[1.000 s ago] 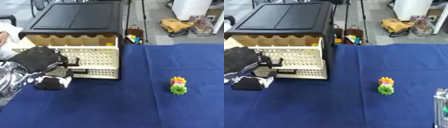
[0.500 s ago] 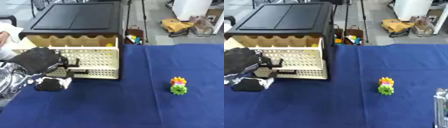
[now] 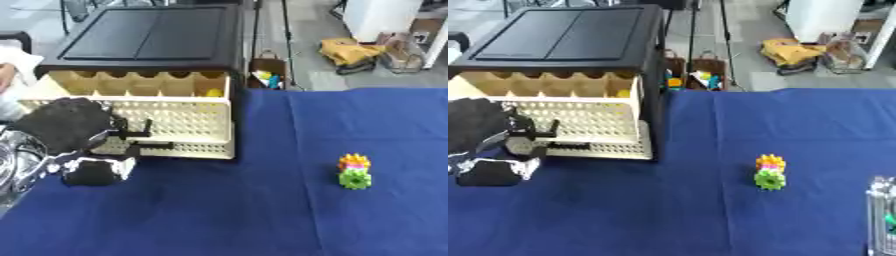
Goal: Pick up objects from table and place into drawer.
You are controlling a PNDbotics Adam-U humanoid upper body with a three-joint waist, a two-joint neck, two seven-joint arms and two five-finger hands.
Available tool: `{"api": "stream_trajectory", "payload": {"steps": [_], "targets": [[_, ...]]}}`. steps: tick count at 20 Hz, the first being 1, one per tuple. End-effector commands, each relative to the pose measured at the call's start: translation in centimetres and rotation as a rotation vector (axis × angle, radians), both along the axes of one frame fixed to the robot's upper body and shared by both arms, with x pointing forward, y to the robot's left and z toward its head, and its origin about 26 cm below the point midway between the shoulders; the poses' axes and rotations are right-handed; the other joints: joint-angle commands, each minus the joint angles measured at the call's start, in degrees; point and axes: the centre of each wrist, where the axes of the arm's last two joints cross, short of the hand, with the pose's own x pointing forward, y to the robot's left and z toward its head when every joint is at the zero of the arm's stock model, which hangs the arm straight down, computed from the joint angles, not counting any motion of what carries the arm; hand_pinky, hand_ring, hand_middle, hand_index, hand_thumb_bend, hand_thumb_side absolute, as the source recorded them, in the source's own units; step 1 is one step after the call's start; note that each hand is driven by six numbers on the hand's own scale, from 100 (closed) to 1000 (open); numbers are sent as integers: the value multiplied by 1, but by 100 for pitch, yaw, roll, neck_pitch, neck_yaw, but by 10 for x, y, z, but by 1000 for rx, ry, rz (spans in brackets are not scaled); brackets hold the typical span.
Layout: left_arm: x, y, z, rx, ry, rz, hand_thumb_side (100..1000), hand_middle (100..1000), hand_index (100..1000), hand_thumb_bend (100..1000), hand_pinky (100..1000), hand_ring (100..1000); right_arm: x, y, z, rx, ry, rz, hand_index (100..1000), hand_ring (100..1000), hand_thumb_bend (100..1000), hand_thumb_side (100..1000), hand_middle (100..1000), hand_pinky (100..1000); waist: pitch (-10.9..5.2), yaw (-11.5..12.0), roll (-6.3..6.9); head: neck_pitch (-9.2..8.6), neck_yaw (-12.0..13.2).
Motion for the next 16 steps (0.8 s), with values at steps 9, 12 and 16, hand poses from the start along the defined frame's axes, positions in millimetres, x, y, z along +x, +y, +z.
{"api": "stream_trajectory", "payload": {"steps": [9,12,16], "targets": [[-1,4,5,17,-11,-6,760,100,668,103,100,100,-3,3,9,-6,-37,3,753,527,100,1000,474,674,-111,3,-30,-57,-10],[-1,5,4,5,-4,3,761,100,665,100,100,100,-3,3,9,-5,-38,3,752,527,100,1000,474,673,-112,2,-41,-73,-16],[-1,9,1,-2,9,40,761,100,662,109,100,100,-3,3,10,-5,-39,4,752,527,100,1000,474,673,-115,2,-48,-87,-22]]}}
